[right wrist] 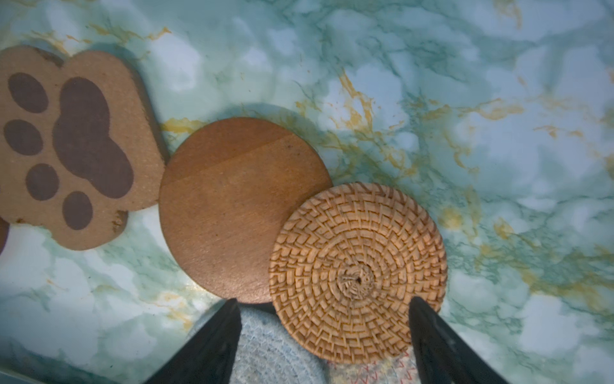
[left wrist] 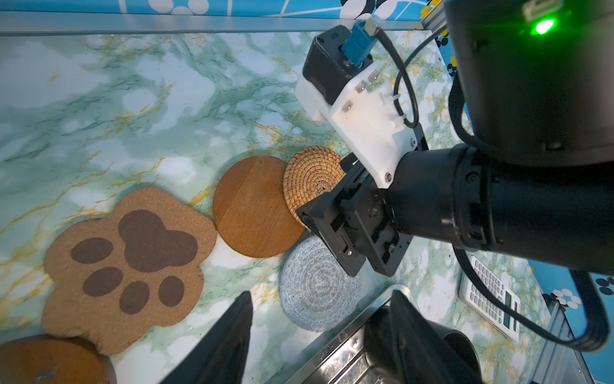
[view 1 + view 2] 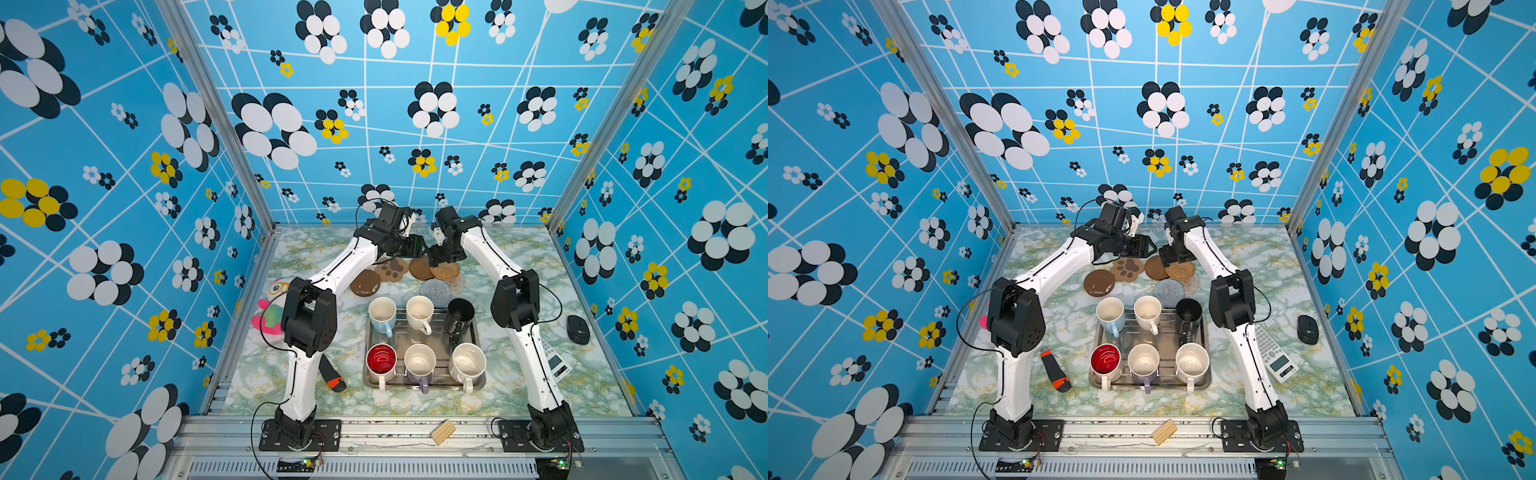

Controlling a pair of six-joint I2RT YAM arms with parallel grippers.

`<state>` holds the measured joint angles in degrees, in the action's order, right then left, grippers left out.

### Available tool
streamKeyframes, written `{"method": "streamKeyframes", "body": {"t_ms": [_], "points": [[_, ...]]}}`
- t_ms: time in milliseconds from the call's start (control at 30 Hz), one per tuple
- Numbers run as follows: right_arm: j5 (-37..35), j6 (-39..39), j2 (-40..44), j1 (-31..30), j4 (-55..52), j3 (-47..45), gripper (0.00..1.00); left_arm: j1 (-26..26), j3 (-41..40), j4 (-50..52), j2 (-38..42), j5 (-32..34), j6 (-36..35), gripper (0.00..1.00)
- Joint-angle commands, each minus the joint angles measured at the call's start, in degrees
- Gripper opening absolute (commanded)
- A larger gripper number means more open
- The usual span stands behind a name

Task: Place cups on coasters
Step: Move the coaster to the top-right of the table.

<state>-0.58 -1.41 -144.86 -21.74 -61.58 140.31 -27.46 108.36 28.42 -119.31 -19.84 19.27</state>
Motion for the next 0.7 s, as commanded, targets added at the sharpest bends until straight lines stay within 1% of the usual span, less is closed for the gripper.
{"method": "streamKeyframes", "body": {"t_ms": [0, 267, 667], "points": [[-1.17, 0.17, -1.56, -0.63, -1.79, 1.22, 0.87, -0.49, -1.54, 1.9, 3.16, 2.17, -1.16, 0.67], [-3.13, 0.17, -2.6, -1.88, -1.02, 0.05, 0.88, -0.74, -3.32, 1.47, 4.41, 2.54, -0.81, 0.67], [-6.67, -0.35, -4.02, -2.08, -0.02, -0.83, 0.89, -0.75, -4.92, 1.02, 6.15, 3.55, -1.32, 0.67]]}}
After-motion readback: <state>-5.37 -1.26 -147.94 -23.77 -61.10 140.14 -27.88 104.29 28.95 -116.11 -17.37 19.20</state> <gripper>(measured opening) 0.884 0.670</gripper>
